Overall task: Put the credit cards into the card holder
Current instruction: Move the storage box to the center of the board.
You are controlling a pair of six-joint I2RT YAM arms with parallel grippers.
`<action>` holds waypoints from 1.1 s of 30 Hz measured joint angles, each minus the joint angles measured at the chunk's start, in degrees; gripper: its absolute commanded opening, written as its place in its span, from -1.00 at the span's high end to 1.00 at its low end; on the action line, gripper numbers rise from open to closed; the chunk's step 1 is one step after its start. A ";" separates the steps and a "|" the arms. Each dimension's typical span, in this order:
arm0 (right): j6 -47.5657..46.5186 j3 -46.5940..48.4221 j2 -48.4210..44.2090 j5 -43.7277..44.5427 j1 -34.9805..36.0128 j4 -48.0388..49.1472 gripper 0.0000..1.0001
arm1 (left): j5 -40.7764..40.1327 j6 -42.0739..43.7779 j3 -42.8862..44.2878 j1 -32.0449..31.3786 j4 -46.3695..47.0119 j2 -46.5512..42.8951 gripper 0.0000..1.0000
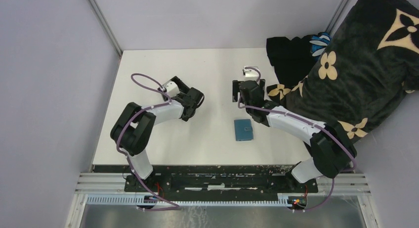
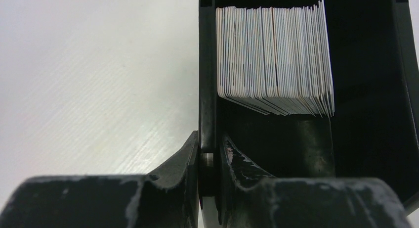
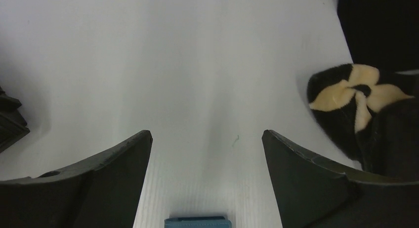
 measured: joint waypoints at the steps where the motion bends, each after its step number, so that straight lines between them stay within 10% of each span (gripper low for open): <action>1: 0.57 -0.68 -1.01 0.94 0.00 -0.57 -0.69 | -0.17 1.42 0.17 -0.90 1.36 0.44 0.65; 19: 8.76 -7.56 -18.80 7.02 0.02 -19.96 -0.74 | 0.90 19.65 1.27 -7.41 21.68 5.35 0.67; 33: 14.43 -11.30 -18.97 5.42 7.15 -30.12 -0.79 | 3.61 17.59 5.31 -10.19 12.87 6.86 0.02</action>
